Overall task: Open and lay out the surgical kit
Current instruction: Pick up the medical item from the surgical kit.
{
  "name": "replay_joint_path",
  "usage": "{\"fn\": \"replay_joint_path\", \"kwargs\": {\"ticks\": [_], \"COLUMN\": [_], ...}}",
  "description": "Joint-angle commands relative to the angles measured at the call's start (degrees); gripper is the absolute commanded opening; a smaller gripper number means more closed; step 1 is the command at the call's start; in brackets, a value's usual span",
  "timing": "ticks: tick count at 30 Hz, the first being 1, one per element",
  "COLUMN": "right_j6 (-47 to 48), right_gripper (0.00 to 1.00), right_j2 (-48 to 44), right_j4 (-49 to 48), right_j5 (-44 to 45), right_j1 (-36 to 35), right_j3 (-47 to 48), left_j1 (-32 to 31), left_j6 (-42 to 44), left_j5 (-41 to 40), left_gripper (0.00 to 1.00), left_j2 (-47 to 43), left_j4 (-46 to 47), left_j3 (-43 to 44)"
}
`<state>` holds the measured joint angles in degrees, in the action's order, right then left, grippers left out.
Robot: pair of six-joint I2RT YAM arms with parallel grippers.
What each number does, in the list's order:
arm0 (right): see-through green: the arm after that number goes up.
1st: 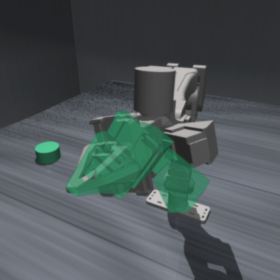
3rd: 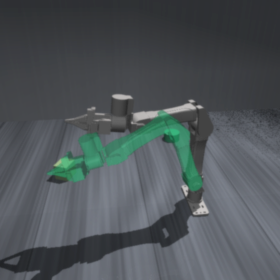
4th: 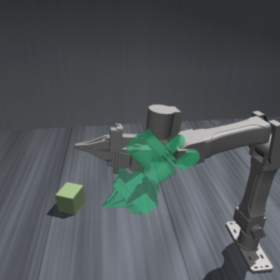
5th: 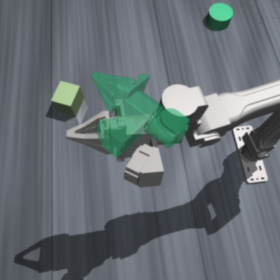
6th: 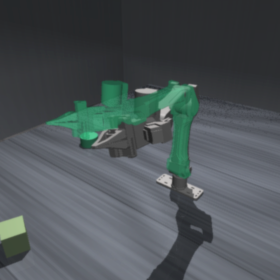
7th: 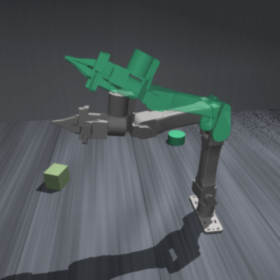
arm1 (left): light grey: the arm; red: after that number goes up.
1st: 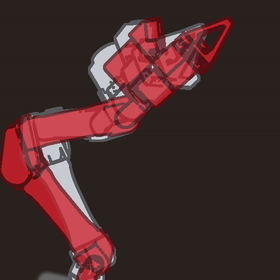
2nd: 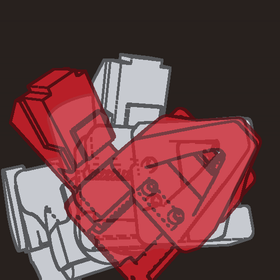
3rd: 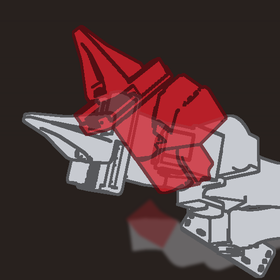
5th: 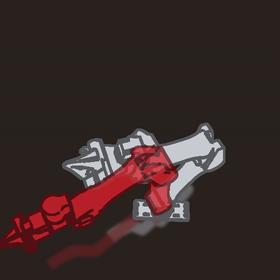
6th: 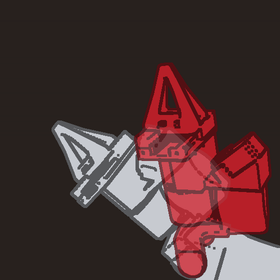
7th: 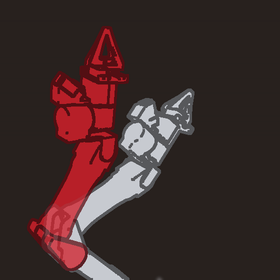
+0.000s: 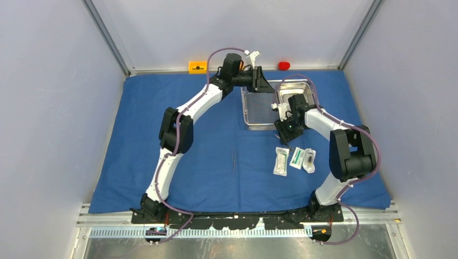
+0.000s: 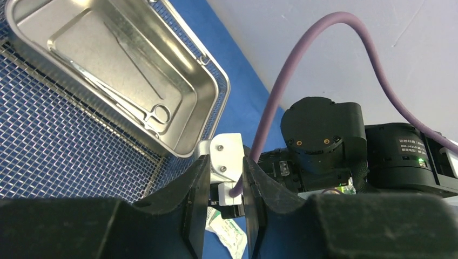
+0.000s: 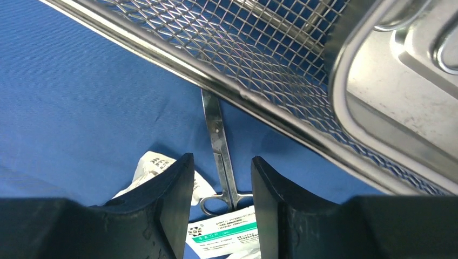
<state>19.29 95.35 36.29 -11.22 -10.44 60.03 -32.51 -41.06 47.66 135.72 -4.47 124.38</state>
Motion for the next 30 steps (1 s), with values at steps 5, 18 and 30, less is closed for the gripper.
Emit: {"fn": "replay_joint_path", "kwargs": {"ticks": [5, 18, 30], "right_j6": [3.0, 4.4, 4.5], "right_gripper": [0.47, 0.35, 0.20], "right_j2": [2.7, 5.1, 5.3], "right_j4": [-3.0, -4.3, -3.9], "right_j5": [1.2, 2.7, 2.6], "right_j1": [-1.3, -2.8, -2.8], "right_j3": [2.5, 3.2, 2.6], "left_j1": [0.6, 1.3, 2.1], "left_j6": [2.0, 1.4, 1.3], "left_j5": [1.6, 2.1, 2.7], "left_gripper": [0.30, 0.30, 0.30], "left_j2": [-4.2, -3.9, -4.8], "left_j4": [-1.1, -0.6, -0.5], "left_j3": [-1.5, -1.7, -3.0]}}
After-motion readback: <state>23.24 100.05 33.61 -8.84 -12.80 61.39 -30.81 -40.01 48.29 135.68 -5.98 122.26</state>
